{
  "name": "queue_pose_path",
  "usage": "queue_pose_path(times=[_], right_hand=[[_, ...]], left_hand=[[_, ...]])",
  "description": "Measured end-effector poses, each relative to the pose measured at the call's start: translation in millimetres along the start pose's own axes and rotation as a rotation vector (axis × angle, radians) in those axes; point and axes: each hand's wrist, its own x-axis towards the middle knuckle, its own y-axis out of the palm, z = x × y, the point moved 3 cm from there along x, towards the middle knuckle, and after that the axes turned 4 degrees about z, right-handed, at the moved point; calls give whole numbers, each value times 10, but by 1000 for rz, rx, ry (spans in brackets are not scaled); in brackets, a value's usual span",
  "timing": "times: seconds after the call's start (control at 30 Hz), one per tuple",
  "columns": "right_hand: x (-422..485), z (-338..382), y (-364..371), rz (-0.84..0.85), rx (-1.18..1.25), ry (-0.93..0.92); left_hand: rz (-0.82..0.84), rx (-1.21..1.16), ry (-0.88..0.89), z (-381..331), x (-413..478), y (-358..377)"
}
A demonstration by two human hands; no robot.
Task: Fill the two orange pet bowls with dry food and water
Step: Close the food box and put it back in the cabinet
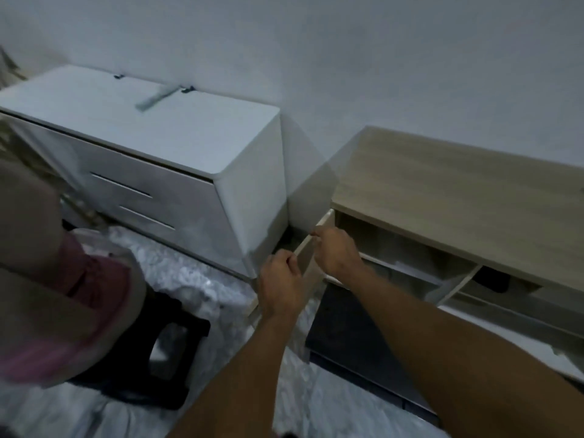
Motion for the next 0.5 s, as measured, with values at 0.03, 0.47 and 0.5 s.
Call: queue_pose_path(times=[0.03,0.47,0.5], right_hand=[[-18,41,34,57,-39,-16],[-211,131,348,182,-193,15],[-241,114,336,174,-171,38]], left_hand=[[-4,59,0,101,-15,-79],[227,33,-235,751,-115,-203],[259,32,-235,757,-146,-159]])
